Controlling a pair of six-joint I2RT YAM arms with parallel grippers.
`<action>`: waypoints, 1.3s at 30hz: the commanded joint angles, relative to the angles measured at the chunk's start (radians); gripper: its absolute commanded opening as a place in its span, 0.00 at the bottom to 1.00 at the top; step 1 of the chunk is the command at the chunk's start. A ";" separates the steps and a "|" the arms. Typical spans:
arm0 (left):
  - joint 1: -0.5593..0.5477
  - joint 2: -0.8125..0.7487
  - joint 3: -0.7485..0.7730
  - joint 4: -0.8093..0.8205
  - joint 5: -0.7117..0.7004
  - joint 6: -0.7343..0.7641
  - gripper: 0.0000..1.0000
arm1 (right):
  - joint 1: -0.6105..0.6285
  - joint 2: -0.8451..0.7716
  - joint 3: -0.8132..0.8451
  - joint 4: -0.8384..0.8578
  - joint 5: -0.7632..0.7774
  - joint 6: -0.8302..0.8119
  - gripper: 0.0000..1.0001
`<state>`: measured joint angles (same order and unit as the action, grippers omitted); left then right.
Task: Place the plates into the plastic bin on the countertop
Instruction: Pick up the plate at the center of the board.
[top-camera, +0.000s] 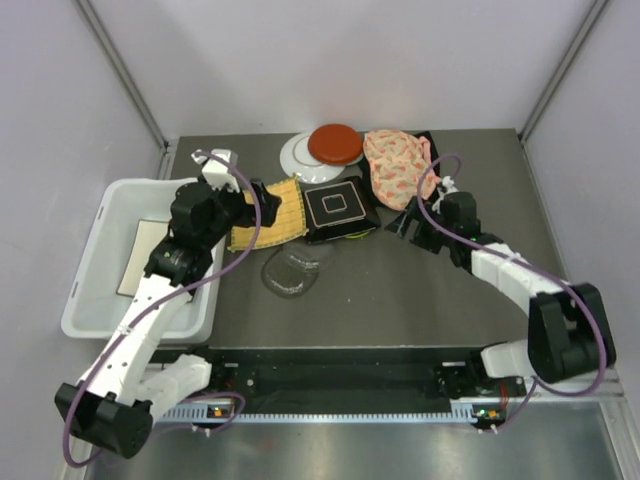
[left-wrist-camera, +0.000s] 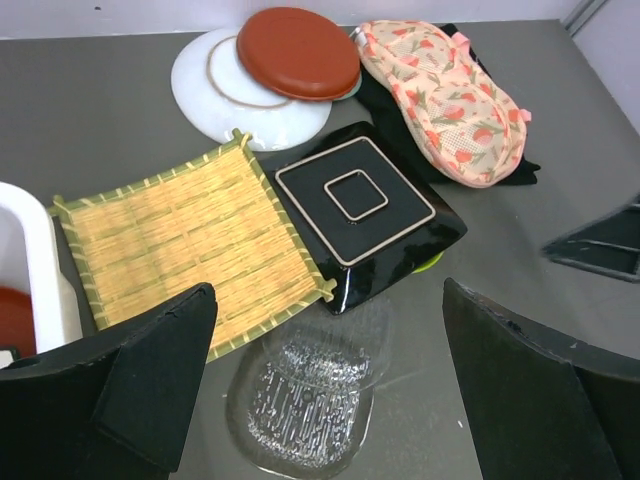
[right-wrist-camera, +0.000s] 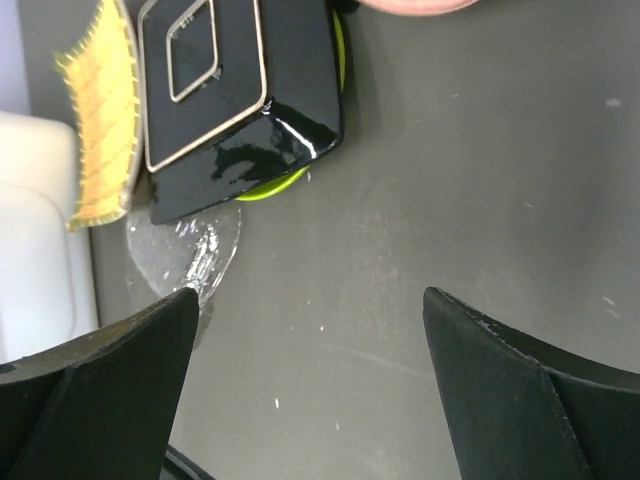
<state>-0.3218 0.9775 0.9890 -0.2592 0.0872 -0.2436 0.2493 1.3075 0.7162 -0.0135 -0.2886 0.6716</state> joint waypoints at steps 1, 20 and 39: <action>0.003 0.030 -0.010 0.023 0.072 -0.005 0.99 | 0.079 0.136 0.110 0.161 -0.003 0.016 0.93; 0.041 0.030 -0.010 0.031 0.143 -0.045 0.99 | 0.191 0.372 0.250 0.168 0.077 0.083 0.88; 0.055 0.032 -0.019 0.046 0.158 -0.065 0.99 | 0.498 0.631 0.451 0.446 -0.080 0.290 0.82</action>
<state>-0.2729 1.0313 0.9737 -0.2623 0.2340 -0.3012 0.7399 1.8641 1.1194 0.3340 -0.3393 0.8848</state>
